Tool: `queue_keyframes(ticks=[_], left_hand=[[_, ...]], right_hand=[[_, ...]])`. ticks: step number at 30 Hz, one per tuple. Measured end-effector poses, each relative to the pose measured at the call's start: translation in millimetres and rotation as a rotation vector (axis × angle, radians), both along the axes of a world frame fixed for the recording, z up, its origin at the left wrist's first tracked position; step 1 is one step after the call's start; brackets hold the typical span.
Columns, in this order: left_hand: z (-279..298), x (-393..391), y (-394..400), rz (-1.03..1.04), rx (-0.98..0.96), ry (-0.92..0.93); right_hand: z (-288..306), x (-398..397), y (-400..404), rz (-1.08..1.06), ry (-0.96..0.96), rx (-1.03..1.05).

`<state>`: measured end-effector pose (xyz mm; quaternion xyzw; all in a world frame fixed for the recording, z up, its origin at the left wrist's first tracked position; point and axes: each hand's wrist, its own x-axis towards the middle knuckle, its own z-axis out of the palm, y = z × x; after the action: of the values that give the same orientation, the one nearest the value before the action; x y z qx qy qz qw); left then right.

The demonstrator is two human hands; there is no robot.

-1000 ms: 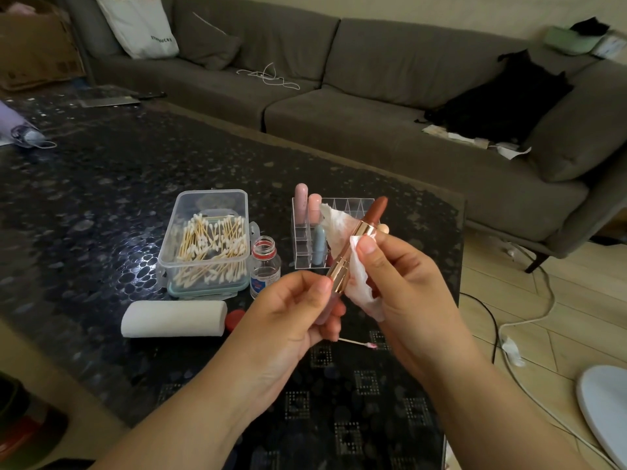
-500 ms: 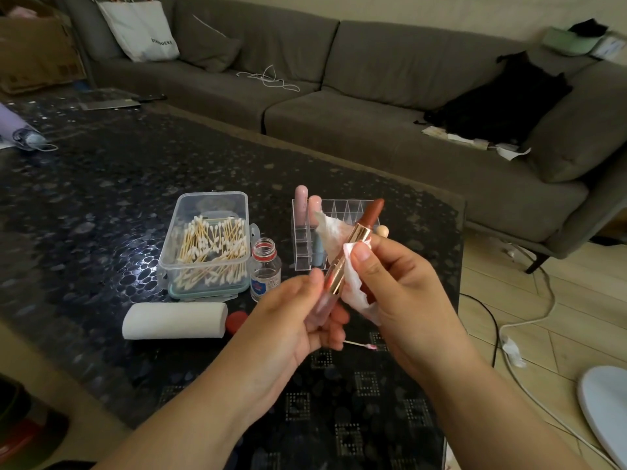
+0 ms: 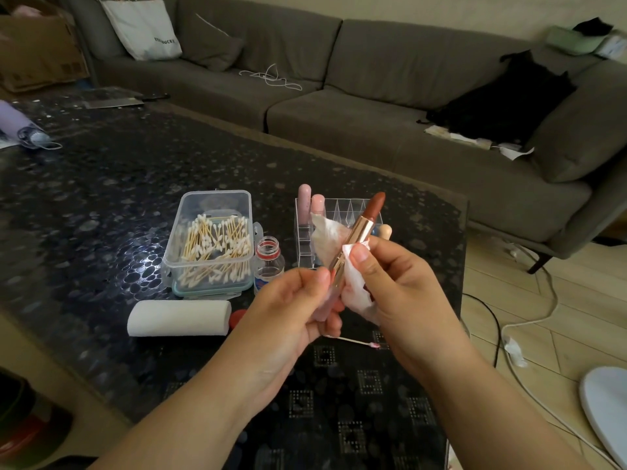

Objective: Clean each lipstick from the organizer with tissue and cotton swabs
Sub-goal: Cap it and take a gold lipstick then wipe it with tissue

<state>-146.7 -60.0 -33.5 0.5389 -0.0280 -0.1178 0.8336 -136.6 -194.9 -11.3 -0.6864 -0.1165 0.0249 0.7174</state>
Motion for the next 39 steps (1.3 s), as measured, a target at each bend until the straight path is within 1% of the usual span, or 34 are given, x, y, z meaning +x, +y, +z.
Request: queue_keyframes(ticks=[3, 11, 18, 22, 25, 29, 32, 39], left_hand=[[0, -1, 1, -0.035, 0.027, 0.048], [-4, 3, 3, 0.073, 0.047, -0.055], [-2, 1, 0, -0.01, 0.037, 0.02], [-6, 4, 2, 0.056, 0.045, -0.037], [-10, 5, 3, 0.081, 0.095, -0.055], [-7, 2, 2, 0.016, 0.061, -0.016], [-6, 1, 1, -0.023, 0.102, -0.021], [-11, 4, 1, 0.075, 0.148, -0.098]], right_hand=[[3, -1, 1, 0.02, -0.001, 0.005], [-3, 1, 2, -0.028, -0.03, -0.081], [4, -3, 0, -0.027, -0.038, -0.109], [-3, 1, 0, -0.065, -0.019, -0.127], [-5, 1, 1, -0.081, -0.019, -0.15], [-2, 1, -1, -0.069, -0.037, -0.169], [1, 0, -1, -0.035, -0.028, -0.144], [-5, 0, 3, -0.083, 0.012, -0.129]])
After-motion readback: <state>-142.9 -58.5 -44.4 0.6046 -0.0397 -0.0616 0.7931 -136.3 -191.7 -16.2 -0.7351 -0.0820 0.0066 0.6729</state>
